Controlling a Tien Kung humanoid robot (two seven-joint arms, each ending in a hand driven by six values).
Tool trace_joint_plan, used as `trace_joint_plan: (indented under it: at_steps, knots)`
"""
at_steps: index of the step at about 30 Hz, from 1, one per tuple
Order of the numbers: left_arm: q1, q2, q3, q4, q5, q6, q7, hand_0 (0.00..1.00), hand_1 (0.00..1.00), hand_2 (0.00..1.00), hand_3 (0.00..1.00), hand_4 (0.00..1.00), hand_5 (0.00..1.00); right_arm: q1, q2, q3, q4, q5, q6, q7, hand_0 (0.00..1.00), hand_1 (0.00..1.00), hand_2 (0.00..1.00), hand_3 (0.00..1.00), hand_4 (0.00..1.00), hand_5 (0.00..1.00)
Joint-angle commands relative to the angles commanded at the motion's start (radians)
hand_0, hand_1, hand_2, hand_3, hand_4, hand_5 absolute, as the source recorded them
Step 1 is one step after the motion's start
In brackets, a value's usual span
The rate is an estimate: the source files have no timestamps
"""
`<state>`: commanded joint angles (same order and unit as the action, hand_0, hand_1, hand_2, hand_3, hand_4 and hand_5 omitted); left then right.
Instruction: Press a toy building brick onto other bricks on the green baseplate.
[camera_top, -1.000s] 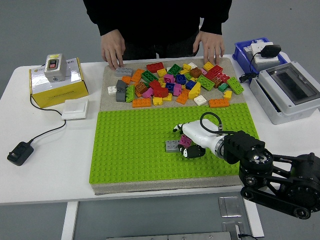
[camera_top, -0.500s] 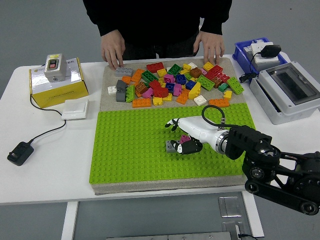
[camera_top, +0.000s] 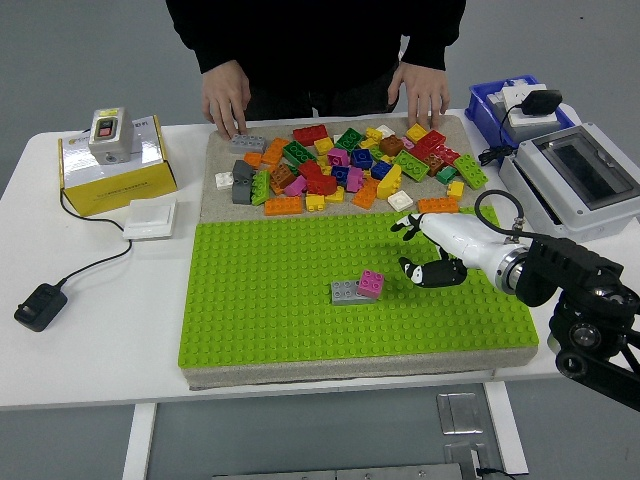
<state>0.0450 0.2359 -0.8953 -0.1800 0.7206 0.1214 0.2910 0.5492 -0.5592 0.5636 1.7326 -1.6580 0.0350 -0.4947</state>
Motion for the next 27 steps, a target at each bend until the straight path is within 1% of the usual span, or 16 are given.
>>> trace_joint_plan:
  at_steps: [2, 3, 14, 20, 21, 27]
  knots:
    - [0.000, 0.001, -0.001, 0.000, 0.002, 0.000, 0.000, 0.649, 0.639, 0.583, 0.680, 0.341, 0.553, -0.008, -0.001, -0.003, 0.007, 0.016, -0.003, 0.005, 0.040, 0.166, 0.761, 0.829, 0.557, 0.443]
    - [0.001, 0.000, -0.001, 0.000, 0.001, 0.000, 0.000, 0.649, 0.639, 0.582, 0.676, 0.336, 0.552, -0.011, 0.000, -0.005, 0.009, 0.021, -0.004, 0.007, 0.040, 0.164, 0.745, 0.801, 0.557, 0.486]
    - [0.001, -0.001, 0.001, 0.000, 0.000, 0.001, -0.001, 0.649, 0.639, 0.582, 0.675, 0.336, 0.554, -0.021, 0.018, -0.032, -0.002, 0.029, -0.006, 0.010, 0.035, 0.165, 0.728, 0.780, 0.549, 0.474]
    - [-0.001, -0.002, 0.001, 0.000, 0.000, 0.000, -0.003, 0.649, 0.639, 0.582, 0.673, 0.334, 0.556, -0.015, 0.037, -0.050, -0.019, 0.028, -0.009, 0.013, 0.035, 0.163, 0.725, 0.777, 0.552, 0.473]
    - [-0.001, -0.002, 0.001, 0.000, -0.001, 0.000, -0.003, 0.649, 0.639, 0.582, 0.673, 0.332, 0.557, -0.014, 0.040, -0.051, -0.022, 0.028, -0.011, 0.014, 0.035, 0.160, 0.725, 0.778, 0.567, 0.489]
    - [-0.003, -0.003, 0.001, 0.000, 0.000, 0.000, -0.004, 0.649, 0.639, 0.582, 0.673, 0.332, 0.557, -0.007, 0.052, -0.056, -0.038, 0.028, -0.014, 0.017, 0.035, 0.161, 0.718, 0.777, 0.565, 0.498]
